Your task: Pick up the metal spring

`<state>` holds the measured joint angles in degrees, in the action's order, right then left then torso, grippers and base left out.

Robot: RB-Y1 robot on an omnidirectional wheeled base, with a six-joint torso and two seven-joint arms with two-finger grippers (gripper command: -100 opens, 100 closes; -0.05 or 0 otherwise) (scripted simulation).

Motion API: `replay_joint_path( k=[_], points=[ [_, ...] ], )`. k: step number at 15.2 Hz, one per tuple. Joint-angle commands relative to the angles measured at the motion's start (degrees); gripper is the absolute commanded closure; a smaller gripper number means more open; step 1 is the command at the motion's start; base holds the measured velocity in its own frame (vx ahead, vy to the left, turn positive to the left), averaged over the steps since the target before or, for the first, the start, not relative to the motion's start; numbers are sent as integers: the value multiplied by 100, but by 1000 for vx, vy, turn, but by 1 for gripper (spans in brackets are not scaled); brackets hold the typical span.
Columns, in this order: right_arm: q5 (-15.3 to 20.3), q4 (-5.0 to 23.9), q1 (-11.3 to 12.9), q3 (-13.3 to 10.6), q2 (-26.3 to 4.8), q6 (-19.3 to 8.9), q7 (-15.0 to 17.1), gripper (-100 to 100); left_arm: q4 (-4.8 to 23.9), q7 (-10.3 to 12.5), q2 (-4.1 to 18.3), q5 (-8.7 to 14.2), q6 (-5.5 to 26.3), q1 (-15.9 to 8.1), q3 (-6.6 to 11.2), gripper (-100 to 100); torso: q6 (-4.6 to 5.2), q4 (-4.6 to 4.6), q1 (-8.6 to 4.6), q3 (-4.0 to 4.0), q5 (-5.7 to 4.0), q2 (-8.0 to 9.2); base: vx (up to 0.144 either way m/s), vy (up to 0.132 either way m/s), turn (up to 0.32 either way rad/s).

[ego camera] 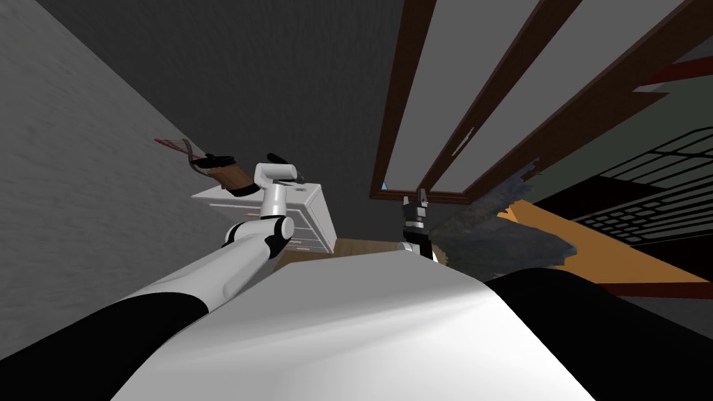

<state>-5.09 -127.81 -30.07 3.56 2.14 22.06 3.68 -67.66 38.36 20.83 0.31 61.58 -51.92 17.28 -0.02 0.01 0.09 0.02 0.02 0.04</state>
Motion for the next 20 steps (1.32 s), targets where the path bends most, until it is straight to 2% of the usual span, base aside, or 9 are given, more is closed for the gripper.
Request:
replay_joint_path(
  k=[1, 2, 4, 5, 8, 9, 11, 12, 20],
  points=[
    [0, 0, 0, 0, 0, 0, 0, 0, 61, 14, 7, 6, 202, -56, 12, -100, 0, 0, 0, 0, 0, 0, -6, 13, 6],
    [0, 0, 0, 0, 0, 0, 0, 0, 300, 100, 42, 26, 394, -310, 76, -100, -1, 0, -1, 0, 0, 0, -8, 18, -51],
    [0, 0, 0, 0, 0, 0, 0, 0, 365, 100, 42, 26, 607, -347, 76, -100, 2, 0, 0, 0, -1, -1, -8, 22, -59],
    [0, 0, 0, 0, 0, 0, 0, 0, 580, 181, 76, 43, 747, -581, 138, -100, 0, 0, 0, 0, 0, -1, -14, 24, -71],
    [0, 0, 0, 0, 0, 0, 0, 0, 664, 181, 76, 43, 1000, -621, 138, -100, 0, 0, 1, 0, 0, 0, -6, 23, -42],
    [0, 0, 0, 0, 0, 0, 0, 0, 887, 255, 111, 57, 1220, -872, 197, -100, -1, -1, 0, -1, 1, -2, -3, 23, -44],
    [0, 0, 0, 0, 0, 0, 0, 0, 954, 255, 111, 57, 1379, -876, 197, -100, 1, 0, 2, -1, 0, -2, -4, 27, -58],
    [0, 0, 0, 0, 0, 0, 0, 0, 1206, 323, 146, 69, 1529, -1112, 252, -100, 0, -1, 2, -1, 1, -2, -5, 33, -53],
    [0, 0, 0, 0, 0, 0, 0, 0, 1756, 441, 214, 86, 2403, -1525, 352, -100, -1, -1, 10, -3, 3, -5, 0, 37, -43]
  ],
)
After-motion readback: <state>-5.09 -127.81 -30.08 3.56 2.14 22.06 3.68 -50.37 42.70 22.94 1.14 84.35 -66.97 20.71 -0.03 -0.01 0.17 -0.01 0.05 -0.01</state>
